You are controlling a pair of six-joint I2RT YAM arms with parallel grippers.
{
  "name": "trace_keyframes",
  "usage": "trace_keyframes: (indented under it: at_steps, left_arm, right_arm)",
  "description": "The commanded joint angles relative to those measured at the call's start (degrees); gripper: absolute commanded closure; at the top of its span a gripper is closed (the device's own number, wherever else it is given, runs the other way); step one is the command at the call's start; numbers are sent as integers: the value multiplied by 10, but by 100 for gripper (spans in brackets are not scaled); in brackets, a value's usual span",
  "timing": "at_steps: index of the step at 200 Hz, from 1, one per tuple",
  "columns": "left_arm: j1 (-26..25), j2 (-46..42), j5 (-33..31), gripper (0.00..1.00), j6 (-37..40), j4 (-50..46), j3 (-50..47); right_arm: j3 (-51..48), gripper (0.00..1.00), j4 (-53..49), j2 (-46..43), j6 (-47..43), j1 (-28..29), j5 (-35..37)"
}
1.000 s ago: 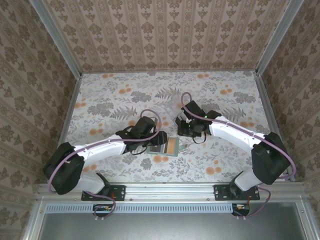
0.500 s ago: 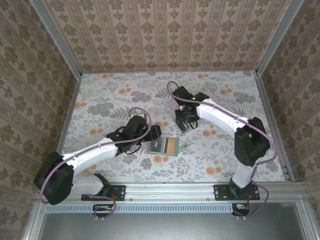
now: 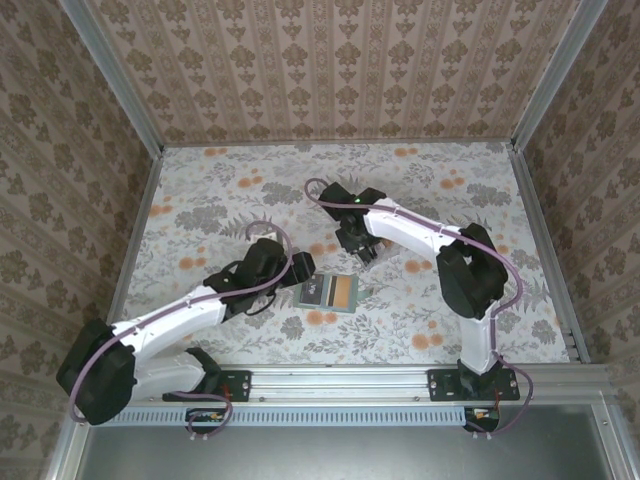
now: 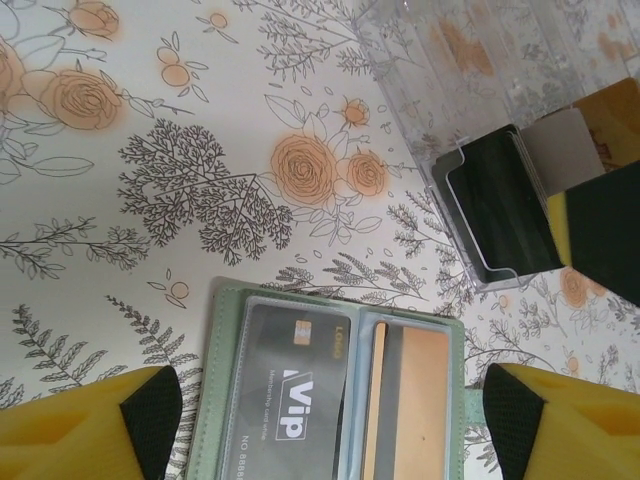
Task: Put the credit cards into the card holder
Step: Pick up the credit card from the storage box.
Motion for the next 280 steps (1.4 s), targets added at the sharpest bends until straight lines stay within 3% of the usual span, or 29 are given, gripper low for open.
trace_keyframes:
  at_steps: [1,92,167,280]
  left_arm:
    - [7,-25,-27,17,-18,-5,-15]
    - [11,-38,-30,16,-23,-4,-26]
    - [13,-36,-23,16,-25,-3,-29]
    - [15,-37,-20,16,-28,-2,-34]
  right_arm:
    - [17,67,-27,15,-15,7,51]
    - [17,65,-18,52,-25,28,124]
    - [12,63,-10,88,-35,60,250]
    - [0,73,-5,65,-39,65,283]
